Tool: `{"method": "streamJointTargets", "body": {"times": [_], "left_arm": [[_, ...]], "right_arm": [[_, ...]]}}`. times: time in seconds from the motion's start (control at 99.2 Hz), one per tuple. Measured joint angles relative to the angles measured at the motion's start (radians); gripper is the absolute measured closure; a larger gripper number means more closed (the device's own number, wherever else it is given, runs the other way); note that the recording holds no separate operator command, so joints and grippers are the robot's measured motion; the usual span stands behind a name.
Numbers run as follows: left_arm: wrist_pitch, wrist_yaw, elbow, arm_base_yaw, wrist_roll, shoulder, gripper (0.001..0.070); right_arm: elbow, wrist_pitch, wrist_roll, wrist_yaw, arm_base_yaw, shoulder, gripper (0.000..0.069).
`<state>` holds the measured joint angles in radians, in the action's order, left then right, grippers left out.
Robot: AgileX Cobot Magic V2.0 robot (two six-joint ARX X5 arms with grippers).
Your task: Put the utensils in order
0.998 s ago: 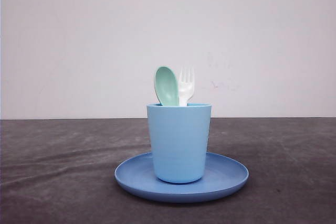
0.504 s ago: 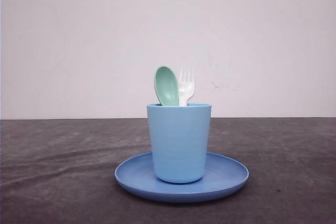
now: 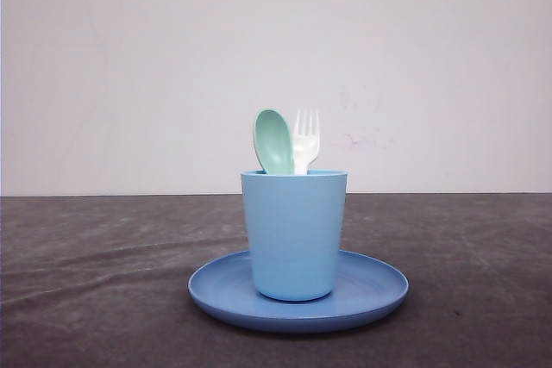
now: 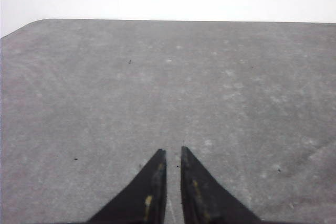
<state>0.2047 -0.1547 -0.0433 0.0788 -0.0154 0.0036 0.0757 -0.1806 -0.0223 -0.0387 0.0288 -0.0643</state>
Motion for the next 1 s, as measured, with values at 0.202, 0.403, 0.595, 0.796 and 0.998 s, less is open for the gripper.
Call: {"method": "streamJointTargets", "body": {"times": [0.202,0.403,0.595,0.796,0.998], "left_arm": [[0.0,0.0,0.0,0.0,0.0,0.0,0.0685],[0.0,0.0,0.0,0.0,0.0,0.0,0.0685],[0.0,0.0,0.0,0.0,0.0,0.0,0.0685],[0.0,0.0,0.0,0.0,0.0,0.0,0.0685],[0.0,0.0,0.0,0.0,0.0,0.0,0.0685]], "right_arm": [[-0.057,0.003,0.0,0.023,-0.005,0.042,0.0684],[-0.057,-0.001,0.019,0.032,-0.005,0.059,0.0684],[-0.057,0.0,0.02,0.037,-0.005,0.059,0.0684],[-0.058,0.009,0.019,0.038,-0.005,0.059,0.0684],[-0.059,0.011,0.019,0.038,-0.005,0.059,0.0684]]}}
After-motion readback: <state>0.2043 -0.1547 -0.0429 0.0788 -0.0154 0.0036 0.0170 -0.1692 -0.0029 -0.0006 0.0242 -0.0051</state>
